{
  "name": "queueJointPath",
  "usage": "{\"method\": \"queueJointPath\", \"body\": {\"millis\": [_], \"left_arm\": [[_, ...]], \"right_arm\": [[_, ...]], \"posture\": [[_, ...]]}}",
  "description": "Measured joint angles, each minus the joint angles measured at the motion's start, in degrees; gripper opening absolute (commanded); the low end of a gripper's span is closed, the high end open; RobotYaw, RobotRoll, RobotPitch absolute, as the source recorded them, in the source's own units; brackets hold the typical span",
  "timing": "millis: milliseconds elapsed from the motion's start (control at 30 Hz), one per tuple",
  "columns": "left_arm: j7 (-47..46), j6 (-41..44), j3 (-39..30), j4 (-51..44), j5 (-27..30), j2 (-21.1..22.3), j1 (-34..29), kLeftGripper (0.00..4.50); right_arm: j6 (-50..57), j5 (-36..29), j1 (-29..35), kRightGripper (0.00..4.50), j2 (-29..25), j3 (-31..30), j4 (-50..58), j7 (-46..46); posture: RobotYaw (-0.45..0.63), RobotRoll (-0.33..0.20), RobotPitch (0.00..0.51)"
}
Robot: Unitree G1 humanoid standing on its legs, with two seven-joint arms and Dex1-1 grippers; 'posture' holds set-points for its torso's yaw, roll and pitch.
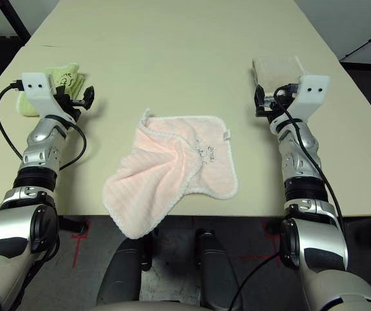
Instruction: Fold the towel and set it aside.
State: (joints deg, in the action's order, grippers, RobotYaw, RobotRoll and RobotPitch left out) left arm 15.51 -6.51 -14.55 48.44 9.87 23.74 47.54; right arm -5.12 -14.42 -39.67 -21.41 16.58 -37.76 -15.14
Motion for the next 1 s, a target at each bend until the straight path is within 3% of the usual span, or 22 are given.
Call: {"method": "queueJointPath", "body": {"millis": [300,567,600,800,1000], "left_arm": [[1.0,-1.0,-0.5,0.0,0.4,0.7,-0.3,4.5],[5.4,-4.3,-2.9,3.9,1.9,4.1,-1.0,4.5],[5.8,-4.7,-2.9,4.8,1.9,4.4,-1.0,4.5],[6.2,-6.5,-2.8,8.1,1.7,4.3,-0.1,4.5],[8.7,-7.8,-2.0,5.5,1.9,3.5,1.6,4.5]], "right_arm": [[0.0,0.1,-0.1,4.46,2.1,-0.3,0.0,0.5],[-1.5,1.5,-0.1,4.46,4.4,-1.0,1.8,3.0],[-1.6,1.6,-0.1,4.46,4.5,-1.1,1.8,3.0],[-2.3,1.8,-0.1,4.46,4.3,-1.2,1.8,2.6],[-4.1,1.6,-0.2,4.46,1.9,-0.3,-0.3,0.1]], "posture": [[0.09,0.0,0.151],[0.11,0.0,0.183],[0.1,0.0,0.167],[0.1,0.0,0.164],[0.11,0.0,0.167]]}}
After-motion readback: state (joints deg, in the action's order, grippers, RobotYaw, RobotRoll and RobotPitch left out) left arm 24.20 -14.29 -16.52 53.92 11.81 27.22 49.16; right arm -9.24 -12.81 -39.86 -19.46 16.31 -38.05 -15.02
